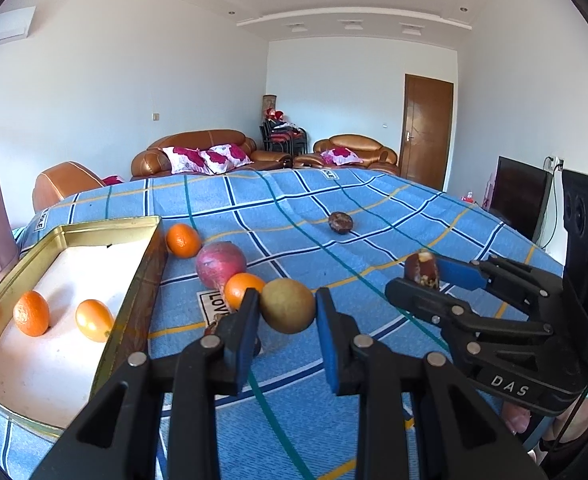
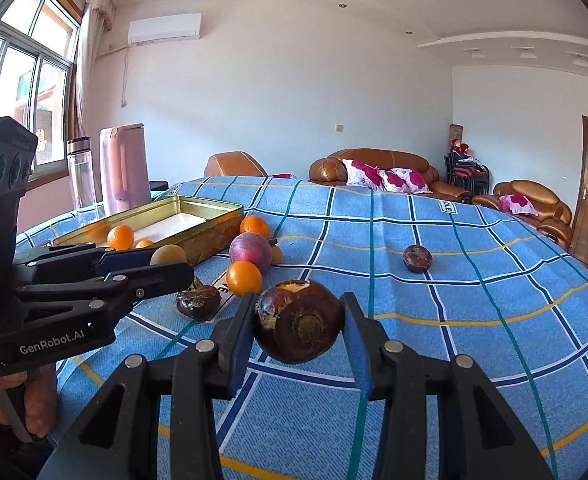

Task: Organize fruits
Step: 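Lift the brown fruit with the right gripper while the left lifts the yellowish fruit, then carry both held fruits back toward the gold tin tray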

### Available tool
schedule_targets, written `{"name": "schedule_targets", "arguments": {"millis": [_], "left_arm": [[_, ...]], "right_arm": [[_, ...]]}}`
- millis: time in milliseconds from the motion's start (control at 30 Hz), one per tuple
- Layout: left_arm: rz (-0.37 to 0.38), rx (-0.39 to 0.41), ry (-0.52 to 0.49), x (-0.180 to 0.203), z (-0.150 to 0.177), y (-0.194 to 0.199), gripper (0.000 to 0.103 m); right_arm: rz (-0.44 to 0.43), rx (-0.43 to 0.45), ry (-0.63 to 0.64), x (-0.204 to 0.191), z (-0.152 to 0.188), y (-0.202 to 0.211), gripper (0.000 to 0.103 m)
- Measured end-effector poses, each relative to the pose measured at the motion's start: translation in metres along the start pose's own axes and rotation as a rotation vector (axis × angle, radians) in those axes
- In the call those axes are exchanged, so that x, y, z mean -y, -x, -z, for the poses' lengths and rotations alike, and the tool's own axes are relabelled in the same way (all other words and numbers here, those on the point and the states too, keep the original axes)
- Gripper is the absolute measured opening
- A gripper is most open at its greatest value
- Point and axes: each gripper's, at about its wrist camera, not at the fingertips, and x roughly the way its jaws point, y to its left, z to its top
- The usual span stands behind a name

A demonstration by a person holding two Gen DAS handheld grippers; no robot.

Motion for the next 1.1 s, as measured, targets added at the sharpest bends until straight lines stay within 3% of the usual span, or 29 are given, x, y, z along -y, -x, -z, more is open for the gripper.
{"name": "schedule_targets", "arguments": {"millis": [1100], "left_arm": [[-0.005, 0.114, -0.011, 0.002, 0.004, 0.021, 0.03]], "right_arm": [[0.0, 0.111, 0.045, -0.008, 0.005, 0.018, 0.044]]}}
